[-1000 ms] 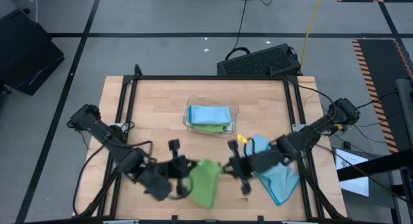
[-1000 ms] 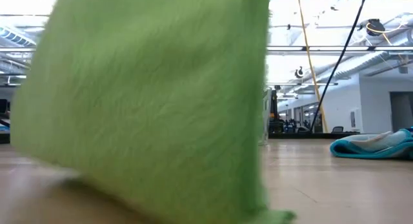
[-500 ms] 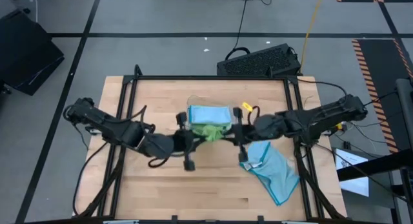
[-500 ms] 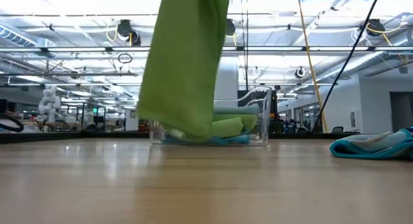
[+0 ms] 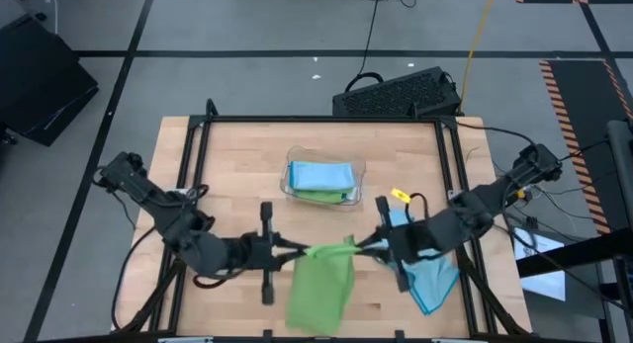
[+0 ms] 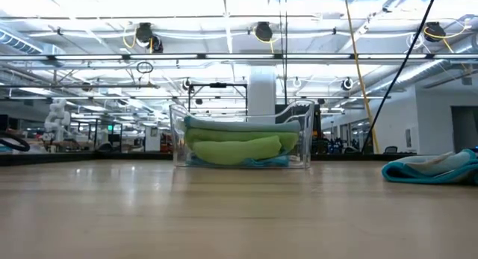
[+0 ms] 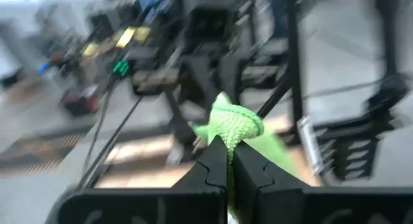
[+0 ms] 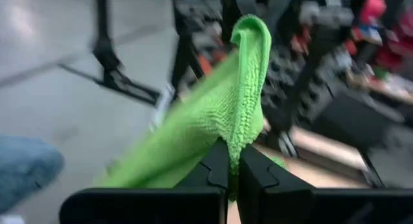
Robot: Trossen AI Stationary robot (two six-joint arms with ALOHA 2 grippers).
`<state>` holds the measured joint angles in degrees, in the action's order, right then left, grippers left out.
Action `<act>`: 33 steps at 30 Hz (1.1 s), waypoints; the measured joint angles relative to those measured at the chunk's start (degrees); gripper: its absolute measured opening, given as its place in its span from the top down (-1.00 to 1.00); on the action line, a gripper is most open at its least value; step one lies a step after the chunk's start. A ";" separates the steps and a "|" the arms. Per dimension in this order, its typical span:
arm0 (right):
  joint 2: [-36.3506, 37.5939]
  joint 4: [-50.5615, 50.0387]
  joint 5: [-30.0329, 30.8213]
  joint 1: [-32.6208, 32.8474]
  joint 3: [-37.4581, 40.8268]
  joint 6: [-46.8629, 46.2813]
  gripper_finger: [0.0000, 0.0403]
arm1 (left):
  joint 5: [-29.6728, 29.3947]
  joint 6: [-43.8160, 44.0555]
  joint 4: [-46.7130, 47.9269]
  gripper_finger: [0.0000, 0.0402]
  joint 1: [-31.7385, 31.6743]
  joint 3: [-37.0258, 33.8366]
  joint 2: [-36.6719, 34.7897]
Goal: Fold microfiber towels
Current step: Fold the green microfiber cloth
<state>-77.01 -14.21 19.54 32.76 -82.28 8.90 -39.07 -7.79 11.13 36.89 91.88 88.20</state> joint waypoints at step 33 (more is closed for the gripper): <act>-0.69 28.94 -7.87 -21.45 37.72 -11.36 0.99 | 2.99 16.51 4.41 0.98 -16.36 -30.41 1.57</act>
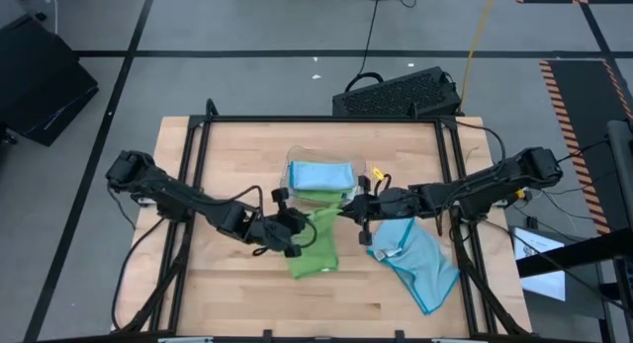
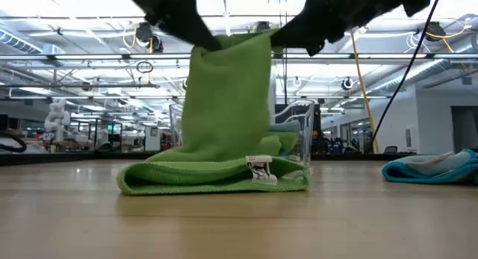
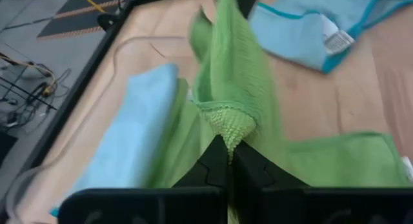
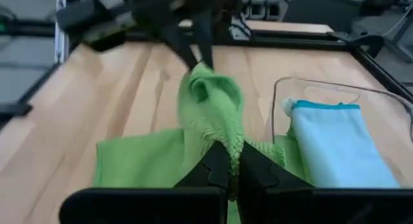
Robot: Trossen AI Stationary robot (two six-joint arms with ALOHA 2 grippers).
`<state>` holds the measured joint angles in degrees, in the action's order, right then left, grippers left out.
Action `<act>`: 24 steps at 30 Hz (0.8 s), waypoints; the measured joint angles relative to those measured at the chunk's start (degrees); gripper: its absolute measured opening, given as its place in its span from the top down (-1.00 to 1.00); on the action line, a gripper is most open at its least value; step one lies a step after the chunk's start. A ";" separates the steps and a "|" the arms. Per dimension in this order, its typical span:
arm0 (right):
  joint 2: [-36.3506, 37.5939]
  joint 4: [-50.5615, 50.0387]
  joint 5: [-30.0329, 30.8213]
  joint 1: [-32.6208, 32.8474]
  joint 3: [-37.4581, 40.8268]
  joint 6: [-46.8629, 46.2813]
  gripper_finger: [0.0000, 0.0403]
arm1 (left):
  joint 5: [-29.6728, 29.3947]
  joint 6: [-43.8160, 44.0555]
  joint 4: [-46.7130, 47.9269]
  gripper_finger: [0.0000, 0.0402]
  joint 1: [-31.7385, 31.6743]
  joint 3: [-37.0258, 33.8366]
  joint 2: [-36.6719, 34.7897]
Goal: Fold microfiber towels
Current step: Fold the green microfiber cloth
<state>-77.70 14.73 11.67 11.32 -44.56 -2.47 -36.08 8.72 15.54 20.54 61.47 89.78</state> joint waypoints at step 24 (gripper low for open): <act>-11.20 13.71 -7.10 -2.74 -1.65 -5.97 0.99 | -9.09 -7.98 -1.45 0.96 1.19 -4.61 0.02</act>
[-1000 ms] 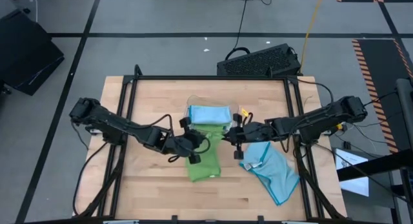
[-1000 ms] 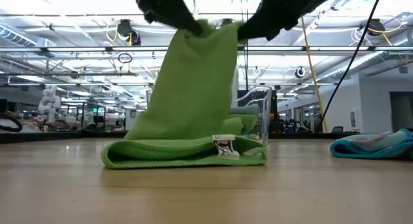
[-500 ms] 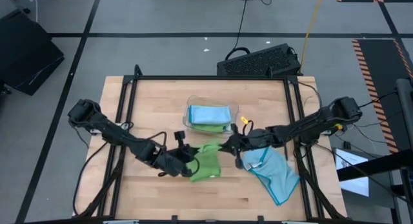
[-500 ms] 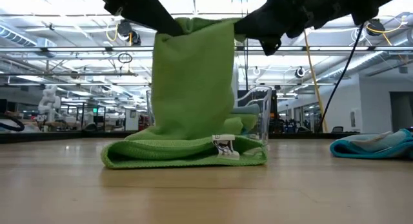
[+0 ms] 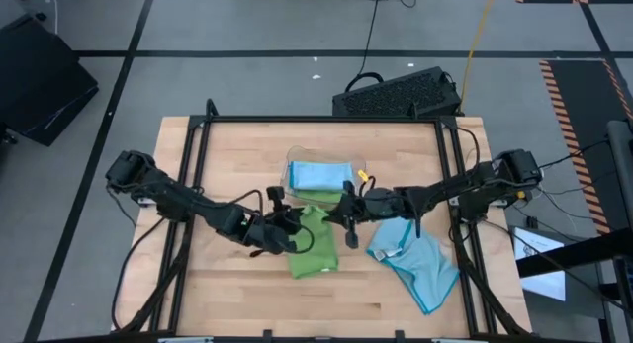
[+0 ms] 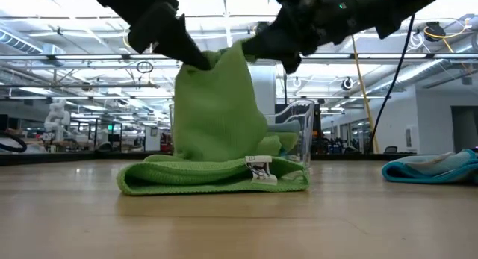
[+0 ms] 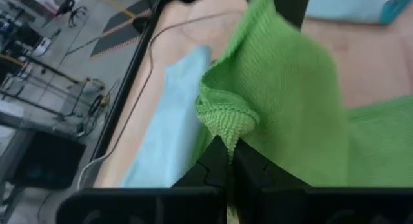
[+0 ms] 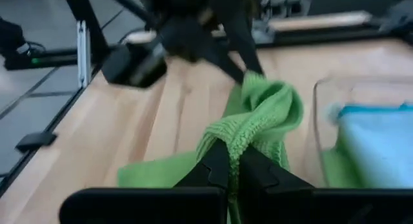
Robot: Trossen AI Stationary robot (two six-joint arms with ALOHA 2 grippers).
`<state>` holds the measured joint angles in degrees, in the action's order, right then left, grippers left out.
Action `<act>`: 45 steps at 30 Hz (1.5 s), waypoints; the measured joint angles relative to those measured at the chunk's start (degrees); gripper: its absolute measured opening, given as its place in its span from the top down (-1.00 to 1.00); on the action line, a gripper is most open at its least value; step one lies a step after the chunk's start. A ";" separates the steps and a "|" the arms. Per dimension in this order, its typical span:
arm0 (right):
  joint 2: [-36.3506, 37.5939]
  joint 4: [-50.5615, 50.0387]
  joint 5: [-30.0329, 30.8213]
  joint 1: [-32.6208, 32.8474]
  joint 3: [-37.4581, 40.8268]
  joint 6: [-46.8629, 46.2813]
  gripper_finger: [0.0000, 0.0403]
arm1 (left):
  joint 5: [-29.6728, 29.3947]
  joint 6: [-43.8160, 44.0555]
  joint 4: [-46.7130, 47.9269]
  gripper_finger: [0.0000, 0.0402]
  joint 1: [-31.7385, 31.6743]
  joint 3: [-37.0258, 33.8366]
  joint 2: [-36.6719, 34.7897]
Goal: Fold microfiber towels
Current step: Fold the green microfiber cloth
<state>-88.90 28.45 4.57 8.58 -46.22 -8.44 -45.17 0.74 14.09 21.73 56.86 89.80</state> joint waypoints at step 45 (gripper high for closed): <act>-6.82 -10.38 -14.09 1.70 -3.08 -2.89 0.99 | 6.57 8.00 -2.21 0.93 9.34 -3.69 1.88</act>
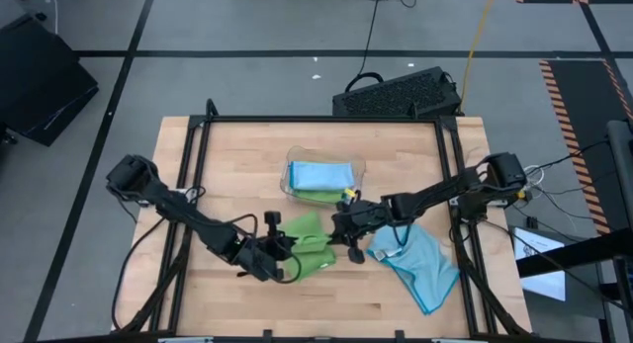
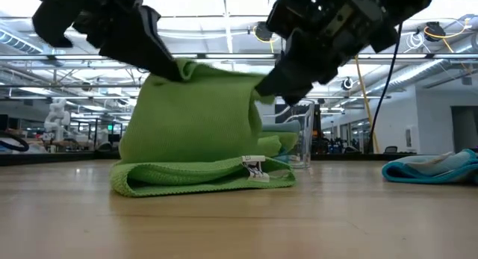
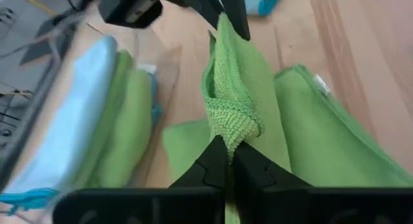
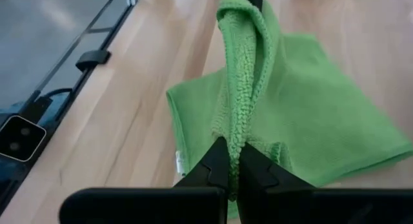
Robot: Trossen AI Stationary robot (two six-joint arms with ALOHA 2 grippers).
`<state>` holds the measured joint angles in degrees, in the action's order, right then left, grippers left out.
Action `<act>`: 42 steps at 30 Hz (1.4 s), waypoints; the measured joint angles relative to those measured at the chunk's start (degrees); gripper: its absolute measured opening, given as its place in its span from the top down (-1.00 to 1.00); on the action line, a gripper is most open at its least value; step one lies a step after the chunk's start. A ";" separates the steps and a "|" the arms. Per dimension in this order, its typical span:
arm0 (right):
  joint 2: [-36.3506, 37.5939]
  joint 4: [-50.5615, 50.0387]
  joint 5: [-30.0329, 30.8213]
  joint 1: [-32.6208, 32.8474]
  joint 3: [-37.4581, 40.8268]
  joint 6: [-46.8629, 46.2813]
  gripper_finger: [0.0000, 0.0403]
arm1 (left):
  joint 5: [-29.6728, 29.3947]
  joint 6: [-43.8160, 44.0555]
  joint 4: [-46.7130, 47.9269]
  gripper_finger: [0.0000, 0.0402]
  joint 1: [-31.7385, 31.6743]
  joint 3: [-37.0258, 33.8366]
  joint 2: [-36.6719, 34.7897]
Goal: Fold microfiber towels
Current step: Fold the green microfiber cloth
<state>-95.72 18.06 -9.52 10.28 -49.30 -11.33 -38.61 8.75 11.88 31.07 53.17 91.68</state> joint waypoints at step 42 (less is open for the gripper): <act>-1.90 9.62 4.84 6.60 0.04 -5.78 0.16 | 4.17 31.10 -7.48 0.13 2.76 0.10 8.06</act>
<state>-97.62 27.68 -4.68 16.89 -49.25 -17.11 -34.44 39.84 4.39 33.83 53.27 99.73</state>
